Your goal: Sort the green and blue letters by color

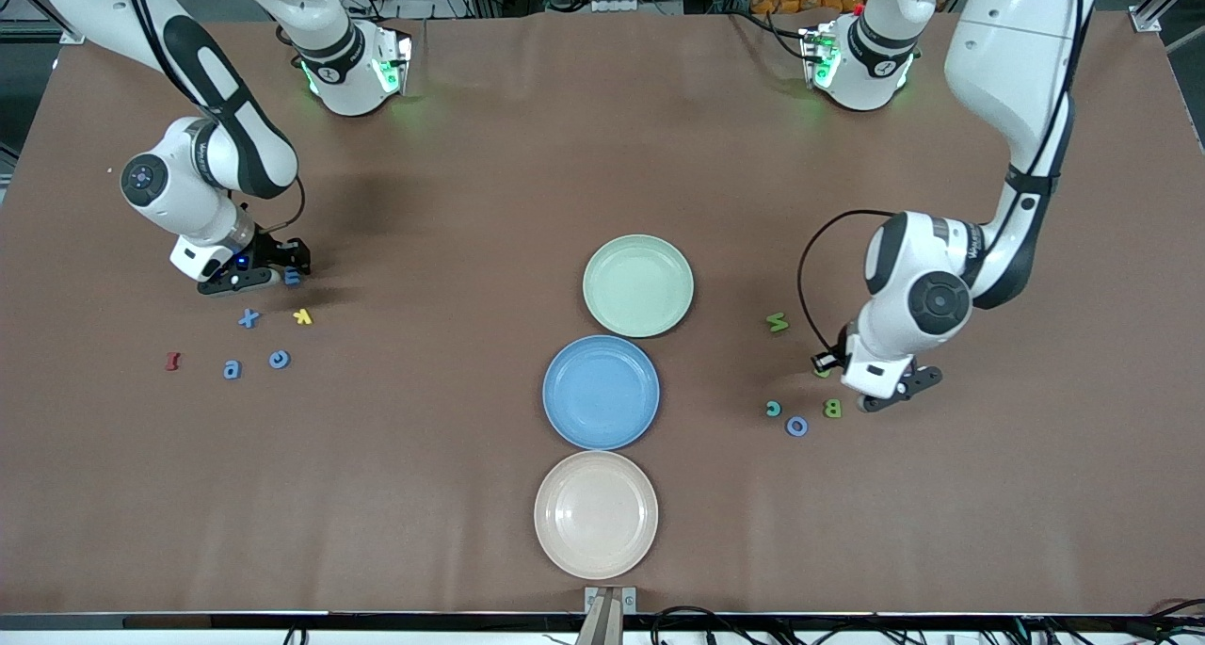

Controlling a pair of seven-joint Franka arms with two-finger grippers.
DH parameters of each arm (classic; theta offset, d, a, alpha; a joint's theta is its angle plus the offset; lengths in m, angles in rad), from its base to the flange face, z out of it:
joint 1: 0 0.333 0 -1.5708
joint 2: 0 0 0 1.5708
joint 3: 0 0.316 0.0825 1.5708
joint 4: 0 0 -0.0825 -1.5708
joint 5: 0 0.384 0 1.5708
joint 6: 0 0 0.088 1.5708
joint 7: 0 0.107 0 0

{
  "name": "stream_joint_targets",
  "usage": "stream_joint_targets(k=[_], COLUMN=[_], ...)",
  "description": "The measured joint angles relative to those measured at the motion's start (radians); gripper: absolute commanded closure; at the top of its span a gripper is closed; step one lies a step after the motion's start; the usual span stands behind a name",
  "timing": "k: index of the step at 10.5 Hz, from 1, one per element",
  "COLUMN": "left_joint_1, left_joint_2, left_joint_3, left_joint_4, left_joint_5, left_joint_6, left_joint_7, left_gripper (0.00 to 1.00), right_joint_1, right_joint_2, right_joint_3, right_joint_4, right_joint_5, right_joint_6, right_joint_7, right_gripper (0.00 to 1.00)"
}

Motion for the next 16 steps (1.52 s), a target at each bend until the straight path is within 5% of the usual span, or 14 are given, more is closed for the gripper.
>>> stream_joint_targets(k=[2, 3, 5, 9, 15, 16], left_joint_1=[-0.055, -0.089, -0.150, -0.240, -0.297, -0.314], left_joint_2=[-0.024, -0.034, -0.041, -0.041, -0.041, -0.040], left_joint_3=[-0.002, -0.004, -0.029, -0.079, -0.188, -0.189], left_joint_4=[-0.001, -0.002, -0.004, -0.013, -0.008, 0.002], left_joint_5=[0.000, 0.000, 0.000, 0.000, 0.000, 0.000], left_joint_6=[-0.011, -0.014, -0.018, -0.019, -0.019, -0.019], left_joint_7=[-0.036, -0.065, -0.156, -0.278, -0.435, -0.466], left_gripper=[1.00, 1.00, 1.00, 1.00, 1.00, 0.51], right_joint_1=[0.000, 0.000, 0.000, 0.000, 0.054, 0.080], right_joint_2=[0.001, 0.000, -0.003, -0.007, -0.066, -0.066], right_joint_3=[-0.001, -0.002, 0.002, 0.006, 0.013, 0.014], right_joint_4=[0.000, 0.001, 0.001, 0.012, 0.177, 0.198], right_joint_5=[0.000, 0.000, 0.000, 0.000, 0.001, 0.001], right_joint_6=[0.005, 0.008, 0.008, -0.022, -0.262, -0.267], right_joint_7=[0.000, -0.002, -0.002, -0.002, 0.138, 0.185], right_gripper=[0.69, 0.87, 0.97, 0.99, 1.00, 1.00])
